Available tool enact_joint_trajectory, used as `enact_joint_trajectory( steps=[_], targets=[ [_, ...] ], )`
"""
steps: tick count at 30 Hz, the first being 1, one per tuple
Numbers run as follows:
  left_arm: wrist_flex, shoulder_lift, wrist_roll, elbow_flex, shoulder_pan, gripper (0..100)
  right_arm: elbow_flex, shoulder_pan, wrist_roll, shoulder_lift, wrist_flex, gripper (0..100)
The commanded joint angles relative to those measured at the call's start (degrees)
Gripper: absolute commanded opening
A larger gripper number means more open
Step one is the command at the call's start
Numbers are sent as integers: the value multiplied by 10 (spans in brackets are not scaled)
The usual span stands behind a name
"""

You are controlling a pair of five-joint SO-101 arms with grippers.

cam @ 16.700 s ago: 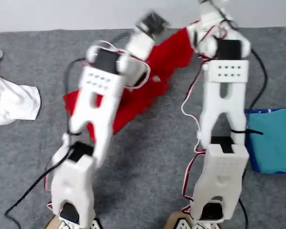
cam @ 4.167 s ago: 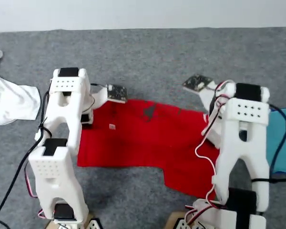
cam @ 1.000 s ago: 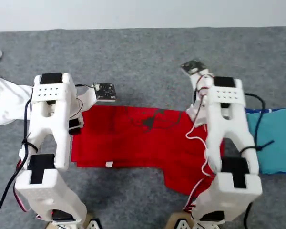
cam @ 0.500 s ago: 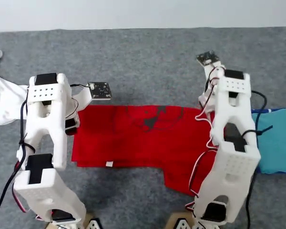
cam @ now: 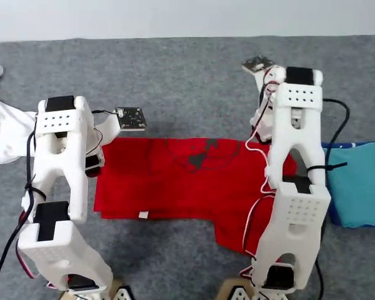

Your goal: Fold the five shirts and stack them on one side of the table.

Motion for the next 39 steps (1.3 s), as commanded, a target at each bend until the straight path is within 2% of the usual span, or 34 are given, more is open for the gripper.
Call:
enact_joint_trajectory(
  steps=[1,5,16,20,26,32,35,39],
  targets=[
    [-4,-9,33,-17,-3,25,-4,-8,-32,-86,26,9],
    [-7,-6,62,-19,-2,13,88,-20,-46,-175,26,9],
    [-8,-4,127,-21,-3,12,530,-71,-45,-477,22,9],
    [-29,-4,148,-17,-3,12,637,-72,11,-527,21,9],
    [-44,-3,164,-17,-1,12,718,-71,111,-551,7,20],
    [-44,-3,164,-17,-2,12,767,-71,113,-524,-66,217],
    [-44,-3,164,-16,-2,12,782,-71,113,-494,-125,217],
    [-44,-3,164,-16,-3,12,784,-71,113,-433,-175,164]
  ],
)
